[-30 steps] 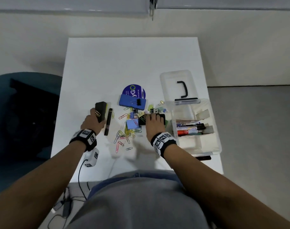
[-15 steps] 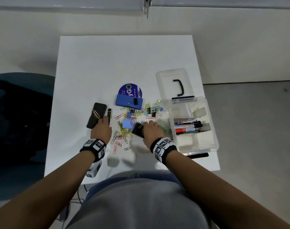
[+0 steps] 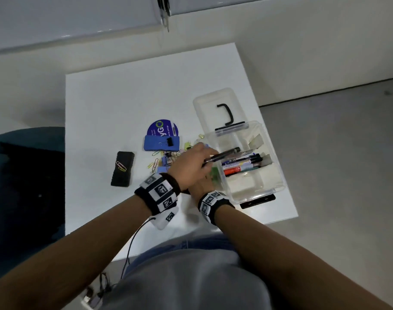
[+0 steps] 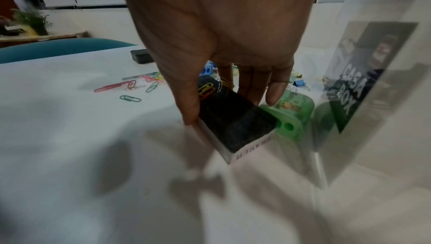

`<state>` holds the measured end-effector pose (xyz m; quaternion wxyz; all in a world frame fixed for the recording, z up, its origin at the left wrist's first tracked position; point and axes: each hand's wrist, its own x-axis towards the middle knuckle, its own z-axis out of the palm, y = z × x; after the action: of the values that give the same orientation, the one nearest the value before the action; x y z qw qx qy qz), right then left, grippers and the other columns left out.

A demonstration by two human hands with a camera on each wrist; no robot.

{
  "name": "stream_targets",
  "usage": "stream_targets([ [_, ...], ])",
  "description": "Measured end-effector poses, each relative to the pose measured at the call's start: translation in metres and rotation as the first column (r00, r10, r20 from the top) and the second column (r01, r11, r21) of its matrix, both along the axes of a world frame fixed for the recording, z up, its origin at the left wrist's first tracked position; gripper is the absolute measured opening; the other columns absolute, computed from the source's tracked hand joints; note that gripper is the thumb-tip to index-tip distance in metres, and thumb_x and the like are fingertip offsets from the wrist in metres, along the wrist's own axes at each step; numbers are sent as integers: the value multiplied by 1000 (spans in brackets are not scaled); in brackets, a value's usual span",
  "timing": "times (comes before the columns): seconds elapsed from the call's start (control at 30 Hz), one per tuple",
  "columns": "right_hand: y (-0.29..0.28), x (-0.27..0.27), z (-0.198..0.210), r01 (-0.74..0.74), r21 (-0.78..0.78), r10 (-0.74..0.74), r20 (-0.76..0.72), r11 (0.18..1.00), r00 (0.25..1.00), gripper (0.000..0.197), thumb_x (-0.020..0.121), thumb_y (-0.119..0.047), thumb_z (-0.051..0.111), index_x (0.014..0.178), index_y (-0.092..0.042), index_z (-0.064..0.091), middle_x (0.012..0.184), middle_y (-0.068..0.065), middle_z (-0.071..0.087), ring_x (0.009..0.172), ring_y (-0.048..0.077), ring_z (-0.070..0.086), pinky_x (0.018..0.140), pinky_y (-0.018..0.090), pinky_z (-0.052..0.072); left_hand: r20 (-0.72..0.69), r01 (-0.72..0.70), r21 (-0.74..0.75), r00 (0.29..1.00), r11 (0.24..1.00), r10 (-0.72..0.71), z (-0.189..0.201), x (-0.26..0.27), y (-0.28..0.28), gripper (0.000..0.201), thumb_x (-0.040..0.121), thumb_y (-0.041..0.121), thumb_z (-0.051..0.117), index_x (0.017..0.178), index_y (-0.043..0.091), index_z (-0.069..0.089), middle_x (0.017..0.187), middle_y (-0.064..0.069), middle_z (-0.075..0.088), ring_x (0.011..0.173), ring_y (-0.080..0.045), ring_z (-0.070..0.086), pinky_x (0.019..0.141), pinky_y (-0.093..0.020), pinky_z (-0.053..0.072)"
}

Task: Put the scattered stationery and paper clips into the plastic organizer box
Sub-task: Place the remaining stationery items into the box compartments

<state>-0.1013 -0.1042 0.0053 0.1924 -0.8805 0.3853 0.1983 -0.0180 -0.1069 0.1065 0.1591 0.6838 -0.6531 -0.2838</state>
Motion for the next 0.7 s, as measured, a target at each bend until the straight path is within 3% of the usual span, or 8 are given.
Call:
stream_targets([
  [0.1,-2,-9,0,12,73,-13,15,997,1000,46,103,-27,37,147,-15,33,153,10,32,139,31,32,115,45,24,116,219,71,967,973,-226,1,-36,-39,34,94,20,50,127,25,58,101,-3,54,87,-22,58,71,-34,46],
  [0.23,-1,-9,-1,114,244,-127,38,963,991,47,84,-26,61,129,-15,55,133,12,56,118,33,56,98,45,48,117,243,106,960,964,-255,-6,-45,-57,39,93,33,57,131,25,52,118,-1,54,100,-19,58,75,-29,43],
  [0.3,1,-6,4,167,222,-188,79,961,979,49,80,-15,64,126,-13,47,129,16,49,102,36,61,82,41,53,39,132,52,990,990,-134,-5,-25,-52,37,93,37,57,128,27,53,122,1,54,102,-13,57,84,-29,48],
  [0.37,1,-7,12,223,233,-255,117,946,960,56,74,-12,66,123,-11,38,123,17,44,88,37,63,66,36,50,-49,-87,46,995,995,90,-9,12,-40,25,94,31,56,118,23,59,112,-1,61,96,-14,61,82,-30,50],
  [0.43,0,-5,12,279,271,-322,130,921,938,58,76,-19,67,121,-11,31,114,16,51,85,37,64,67,38,52,-52,-301,136,949,944,311,-23,58,-19,19,96,24,52,110,16,62,106,-4,66,92,-20,64,76,-29,48],
  [0.5,-2,-2,11,339,361,-404,121,869,907,64,78,-34,68,121,-13,27,109,13,58,90,35,64,72,39,53,8,-416,217,905,883,425,-42,93,9,21,96,26,52,110,14,61,109,-7,67,98,-25,64,80,-31,47],
  [0.57,-6,-1,14,364,469,-484,164,805,860,65,79,-38,70,120,-11,26,108,13,60,94,32,64,70,33,48,-58,-402,306,897,863,439,-65,105,36,33,92,35,59,120,17,57,116,-8,63,105,-28,61,88,-37,50],
  [0.7,-14,2,25,388,607,-615,220,694,757,59,84,-19,70,126,-6,31,114,15,62,99,31,63,71,30,46,-271,-280,419,870,864,413,-98,86,62,75,80,52,69,143,34,33,145,-3,41,130,-21,44,107,-45,41],
])
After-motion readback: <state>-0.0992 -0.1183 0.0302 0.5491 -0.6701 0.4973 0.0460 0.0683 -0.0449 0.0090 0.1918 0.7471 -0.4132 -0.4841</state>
